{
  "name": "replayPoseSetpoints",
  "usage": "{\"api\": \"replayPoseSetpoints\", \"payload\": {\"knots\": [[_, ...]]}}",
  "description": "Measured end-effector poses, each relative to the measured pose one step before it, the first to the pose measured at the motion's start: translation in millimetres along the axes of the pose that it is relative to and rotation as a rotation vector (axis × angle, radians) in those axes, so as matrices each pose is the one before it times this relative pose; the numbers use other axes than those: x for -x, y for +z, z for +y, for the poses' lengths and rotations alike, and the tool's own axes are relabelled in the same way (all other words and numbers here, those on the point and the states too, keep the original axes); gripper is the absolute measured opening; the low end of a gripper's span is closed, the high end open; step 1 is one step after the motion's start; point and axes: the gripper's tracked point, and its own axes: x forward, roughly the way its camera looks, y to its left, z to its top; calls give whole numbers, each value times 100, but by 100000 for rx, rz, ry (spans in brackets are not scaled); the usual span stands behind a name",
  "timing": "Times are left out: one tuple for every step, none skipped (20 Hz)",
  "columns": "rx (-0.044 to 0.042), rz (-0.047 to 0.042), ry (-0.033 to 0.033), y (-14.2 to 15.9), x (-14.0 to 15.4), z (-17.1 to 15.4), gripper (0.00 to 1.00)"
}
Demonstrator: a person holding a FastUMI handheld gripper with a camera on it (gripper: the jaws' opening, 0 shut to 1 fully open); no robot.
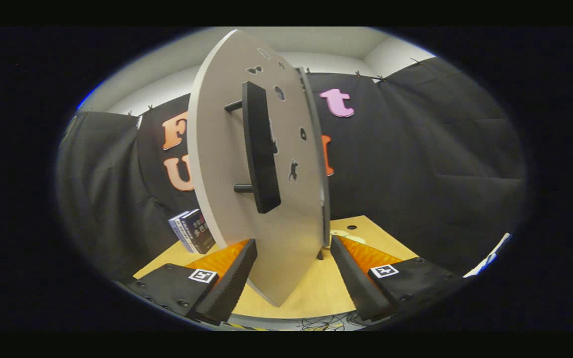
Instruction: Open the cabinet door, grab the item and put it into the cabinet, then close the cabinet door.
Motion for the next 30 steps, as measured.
{"api": "replayPoseSetpoints", "payload": {"knots": [[81, 493, 1693, -251, -932, 998, 97], [76, 475, 1574, -221, -973, 1019, 96], [-2, 508, 1422, -147, -988, 965, 97], [22, 614, 1603, -139, -1055, 879, 97], [250, 423, 1686, -151, -1207, 829, 97], [1176, -92, 1219, -108, -1502, 634, 97], [1545, -11, 851, 443, -1367, 360, 97], [1637, 863, 470, 51, -1487, 303, 97], [1317, 779, 15, 140, -1051, -201, 97], [1073, 901, 404, 29, -1398, 46, 97], [504, 321, -99, 61, -1257, 143, 97], [436, 548, 118, 128, -1146, 187, 98], [-127, -318, -119, -79, -210, 175, 97], [490, -151, -429, 156, -582, 67, 97], [597, -200, -631, 48, -189, 186, 98], [834, -382, -689, 60, -342, 66, 97], [653, -316, -806, 29, -395, 46, 97], [58, -397, -792, 30, -415, -27, 97], [-632, -198, -622, -41, -359, 112, 97], [-1186, -70, -466, -11, -215, 78, 97], [-1362, 1, -383, 27, -197, 86, 97], [-1473, -49, -439, -10, -191, 85, 97], [-1257, -177, -577, 31, -82, 117, 97], [-775, -177, -805, -16, -173, 85, 97], [-322, -353, -974, 59, -199, -22, 97], [54, -312, -1019, -8, -136, -66, 97], [317, -257, -858, 28, -178, 57, 97], [317, -114, -795, 16, -109, -22, 97], [66, -62, -691, 1, -80, -52, 97], [-181, 17, -690, 16, -21, -8, 97]]}}
